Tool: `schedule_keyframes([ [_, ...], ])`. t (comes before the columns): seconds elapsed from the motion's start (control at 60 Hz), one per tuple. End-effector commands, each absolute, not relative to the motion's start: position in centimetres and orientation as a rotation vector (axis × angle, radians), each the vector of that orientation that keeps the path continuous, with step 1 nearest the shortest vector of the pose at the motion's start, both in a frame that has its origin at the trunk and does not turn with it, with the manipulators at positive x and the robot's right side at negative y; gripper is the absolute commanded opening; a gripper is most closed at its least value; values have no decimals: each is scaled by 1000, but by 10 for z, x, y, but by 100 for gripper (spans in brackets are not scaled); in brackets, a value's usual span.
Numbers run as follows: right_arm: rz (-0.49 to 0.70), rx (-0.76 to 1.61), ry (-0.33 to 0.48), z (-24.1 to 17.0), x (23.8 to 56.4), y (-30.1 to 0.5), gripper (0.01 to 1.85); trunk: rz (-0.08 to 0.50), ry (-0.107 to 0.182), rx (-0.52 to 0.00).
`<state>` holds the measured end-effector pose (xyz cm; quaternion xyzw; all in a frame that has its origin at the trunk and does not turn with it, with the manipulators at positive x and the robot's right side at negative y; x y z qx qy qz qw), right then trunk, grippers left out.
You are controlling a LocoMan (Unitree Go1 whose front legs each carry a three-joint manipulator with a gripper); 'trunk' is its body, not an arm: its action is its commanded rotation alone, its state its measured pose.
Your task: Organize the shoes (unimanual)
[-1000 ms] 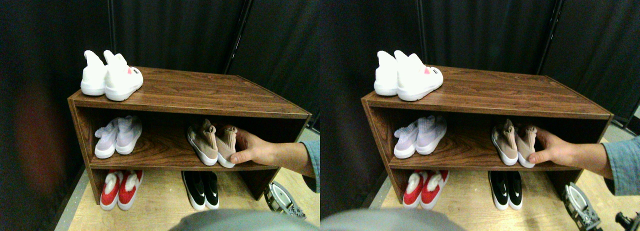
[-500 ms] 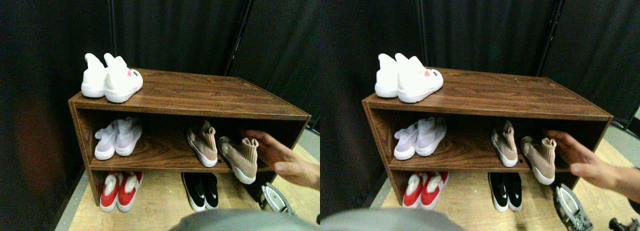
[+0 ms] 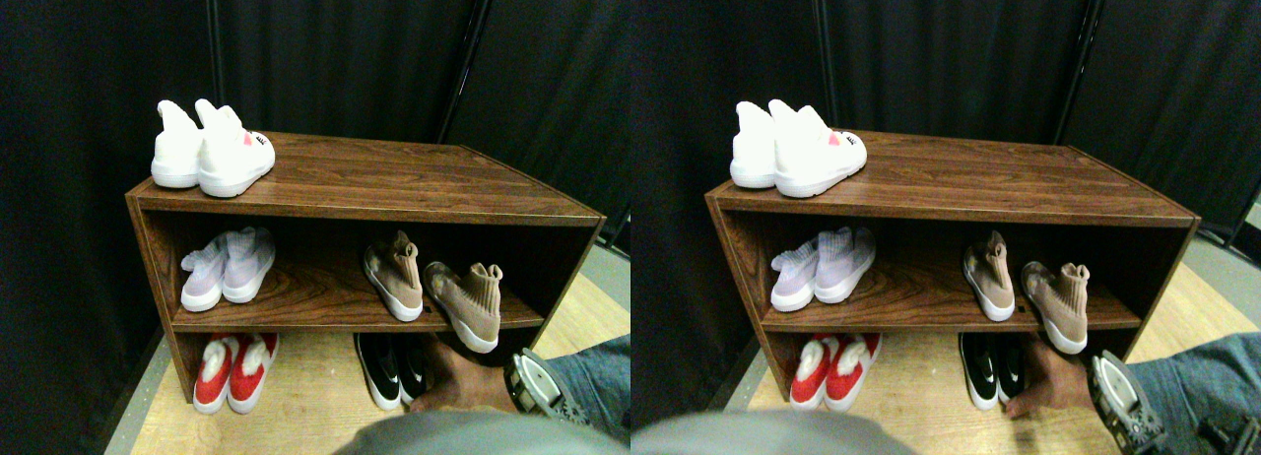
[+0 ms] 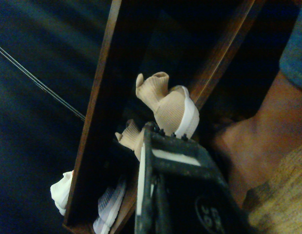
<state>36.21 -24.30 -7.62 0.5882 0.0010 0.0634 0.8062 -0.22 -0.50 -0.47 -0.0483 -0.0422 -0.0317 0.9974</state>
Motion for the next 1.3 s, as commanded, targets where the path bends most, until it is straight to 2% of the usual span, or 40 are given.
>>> schedule_keyframes([
  [0.017,164,1251,-29,-69,362,-242,6,-62,-71,-120],
  [0.65,151,1241,-48,-68,363,-243,6,-73,-57,-107],
  [0.75,137,1331,-38,-67,361,-243,6,-73,-57,-107],
  [0.8,139,1341,-28,-67,360,-243,16,-75,-58,-108],
  [0.833,121,1304,-47,-67,358,-242,54,-73,-57,-107],
  [0.867,112,1277,-59,-67,357,-241,76,-73,-57,-107],
  [0.9,107,1247,-60,-66,357,-241,117,-73,-57,-107],
  [0.917,105,1247,-59,-66,357,-241,129,-73,-57,-107],
  [0.95,101,1244,-59,-66,356,-240,134,-73,-56,-108],
  [0.967,87,1236,-62,-65,357,-240,143,-73,-56,-108],
  [1.3,58,1185,-62,-66,375,-239,139,-69,-56,-112],
])
